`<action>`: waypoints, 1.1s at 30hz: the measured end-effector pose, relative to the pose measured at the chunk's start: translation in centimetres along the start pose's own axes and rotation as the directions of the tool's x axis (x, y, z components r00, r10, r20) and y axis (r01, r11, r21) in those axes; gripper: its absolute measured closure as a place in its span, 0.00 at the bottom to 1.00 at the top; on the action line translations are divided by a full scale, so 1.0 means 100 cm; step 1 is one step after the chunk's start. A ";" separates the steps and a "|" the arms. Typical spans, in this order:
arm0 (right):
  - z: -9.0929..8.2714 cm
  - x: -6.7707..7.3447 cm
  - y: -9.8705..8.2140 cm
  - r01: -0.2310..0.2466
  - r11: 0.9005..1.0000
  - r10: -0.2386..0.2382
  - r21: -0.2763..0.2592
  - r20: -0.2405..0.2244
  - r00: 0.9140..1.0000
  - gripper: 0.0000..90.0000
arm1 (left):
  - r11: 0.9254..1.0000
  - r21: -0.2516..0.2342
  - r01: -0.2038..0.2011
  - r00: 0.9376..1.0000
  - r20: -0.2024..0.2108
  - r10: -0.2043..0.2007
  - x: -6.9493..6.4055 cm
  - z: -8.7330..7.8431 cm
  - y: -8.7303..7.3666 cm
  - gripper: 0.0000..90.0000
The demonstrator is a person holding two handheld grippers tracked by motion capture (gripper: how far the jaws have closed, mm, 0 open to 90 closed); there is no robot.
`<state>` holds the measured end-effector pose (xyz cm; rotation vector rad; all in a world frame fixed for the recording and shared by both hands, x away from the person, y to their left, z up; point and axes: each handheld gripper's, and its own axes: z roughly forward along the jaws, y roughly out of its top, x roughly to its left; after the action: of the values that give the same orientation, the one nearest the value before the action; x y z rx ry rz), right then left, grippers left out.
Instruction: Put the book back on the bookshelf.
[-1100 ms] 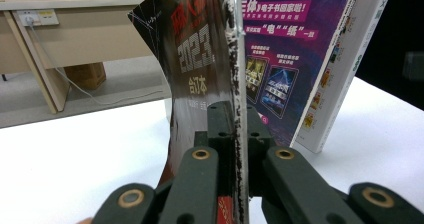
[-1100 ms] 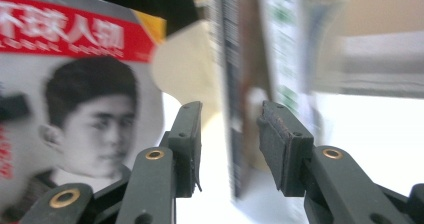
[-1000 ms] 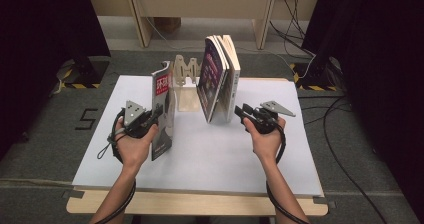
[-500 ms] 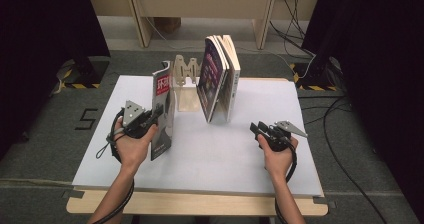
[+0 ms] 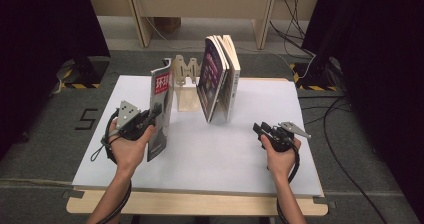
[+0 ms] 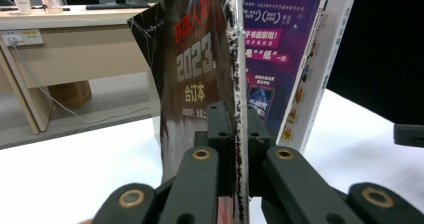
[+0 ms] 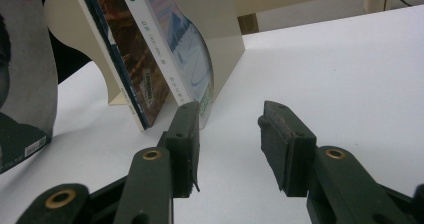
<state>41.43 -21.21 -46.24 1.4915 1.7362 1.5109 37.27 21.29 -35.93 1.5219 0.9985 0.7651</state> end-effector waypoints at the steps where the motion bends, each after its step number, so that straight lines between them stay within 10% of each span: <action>1: 0.000 0.000 0.000 -0.001 1.000 0.001 -0.001 0.003 1.000 0.67 | 1.000 -0.004 -0.001 1.000 0.001 0.001 0.000 -0.001 0.001 0.96; 33: 0.003 -0.006 -0.004 -0.008 1.000 0.008 -0.001 0.006 1.000 0.67 | 0.999 -0.046 0.027 0.999 0.018 -0.026 0.011 0.030 0.025 0.96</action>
<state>41.68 -21.49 -46.90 1.5028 1.7277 1.5102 40.83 20.91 -34.04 1.4701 0.9795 0.7499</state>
